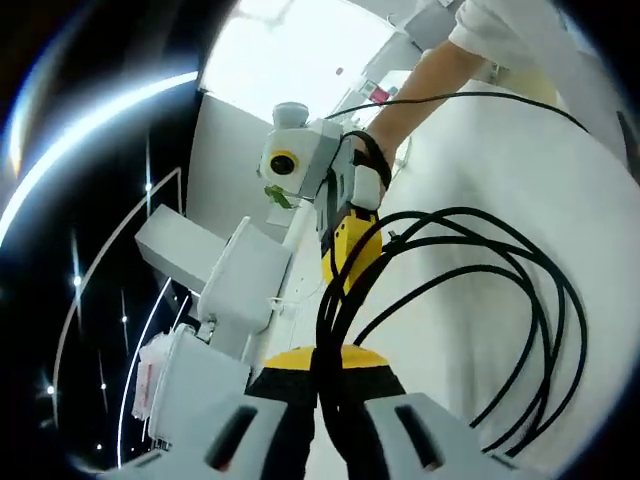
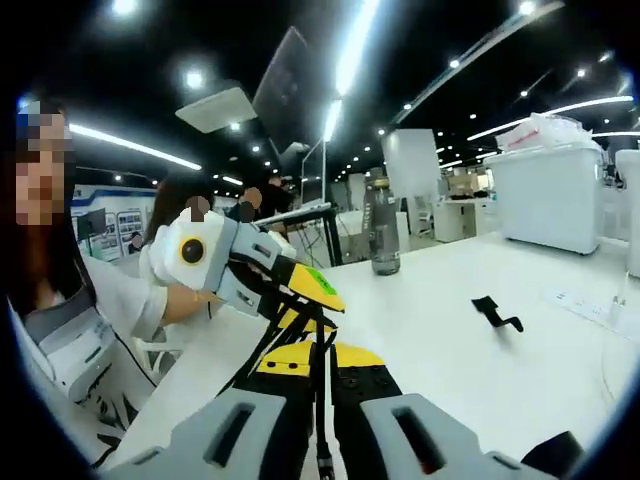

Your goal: Coil the Type-C to USB data cable on the desktop and secure it with Velcro straps.

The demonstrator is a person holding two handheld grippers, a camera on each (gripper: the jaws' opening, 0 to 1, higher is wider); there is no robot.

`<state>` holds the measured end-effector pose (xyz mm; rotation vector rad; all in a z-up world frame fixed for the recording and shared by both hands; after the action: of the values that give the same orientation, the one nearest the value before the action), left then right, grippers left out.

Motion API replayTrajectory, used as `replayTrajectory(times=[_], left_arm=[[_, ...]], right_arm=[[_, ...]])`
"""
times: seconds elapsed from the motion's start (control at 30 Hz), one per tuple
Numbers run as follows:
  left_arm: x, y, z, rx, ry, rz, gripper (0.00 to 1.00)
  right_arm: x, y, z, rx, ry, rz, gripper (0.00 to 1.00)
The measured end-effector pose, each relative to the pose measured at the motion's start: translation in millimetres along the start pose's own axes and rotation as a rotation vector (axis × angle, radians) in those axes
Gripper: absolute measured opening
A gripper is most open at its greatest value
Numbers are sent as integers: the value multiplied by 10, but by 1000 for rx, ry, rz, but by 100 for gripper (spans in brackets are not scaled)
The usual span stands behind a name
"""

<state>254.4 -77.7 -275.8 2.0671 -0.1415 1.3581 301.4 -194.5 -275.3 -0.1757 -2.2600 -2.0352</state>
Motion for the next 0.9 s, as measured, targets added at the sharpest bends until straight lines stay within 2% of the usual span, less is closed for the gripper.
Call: replayTrajectory(times=[0.07, 0.13, 0.23, 0.3, 0.33, 0.37, 0.43, 0.47, 0.53, 0.6, 0.67, 0.77, 0.8, 0.87, 0.9], left_arm=[[49, 4, -22, 12, 30, 33, 7], [61, 31, -49, 12, 44, 67, 7], [47, 124, -76, -13, 53, 121, 7], [17, 188, -100, -26, 56, 165, 6], [7, 183, -113, -4, 53, 195, 6], [-25, 201, -124, -19, 50, 200, 6], [-38, 217, -147, -25, 49, 203, 6], [-42, 223, -161, -24, 48, 212, 6], [-38, 224, -183, -27, 46, 225, 6], [-33, 232, -181, -42, 43, 215, 6], [-40, 245, -163, -57, 40, 213, 6], [-75, 302, -134, -78, 35, 225, 6], [-77, 302, -134, -75, 42, 246, 6], [-61, 298, -146, -72, 49, 258, 6], [-44, 297, -160, -76, 51, 254, 6]], right_arm=[[-5, 145, -97, -80, -18, 53, 16], [32, 214, -139, -119, -6, 105, 20], [104, 108, -63, -84, 44, 211, 30], [89, -40, 9, -30, 42, 218, 34], [114, -91, 25, -28, 77, 260, 35], [127, -89, 38, -59, 116, 334, 35], [118, -128, 64, -70, 163, 379, 36], [80, -148, 79, -66, 152, 372, 38], [86, -150, 89, -75, 182, 404, 36], [187, -127, 136, -96, 272, 464, 35], [264, -154, 217, -72, 312, 472, 35], [310, -184, 317, -59, 311, 443, 34], [331, -179, 326, -63, 333, 450, 33], [322, -174, 324, -78, 328, 439, 23], [297, -182, 327, -92, 322, 452, 23]])
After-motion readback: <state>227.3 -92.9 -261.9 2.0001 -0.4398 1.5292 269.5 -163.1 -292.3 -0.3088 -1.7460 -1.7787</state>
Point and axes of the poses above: the point that each gripper's makers call its tool centre point, and the gripper's own axes: z roughly forward along the fingers, x roughly to its left, y roughly out of its top, the point moved 6 cm from there along -z, roughly backward along the fingers, and after that the axes turned 3 degrees about y, right-handed, at the moved point
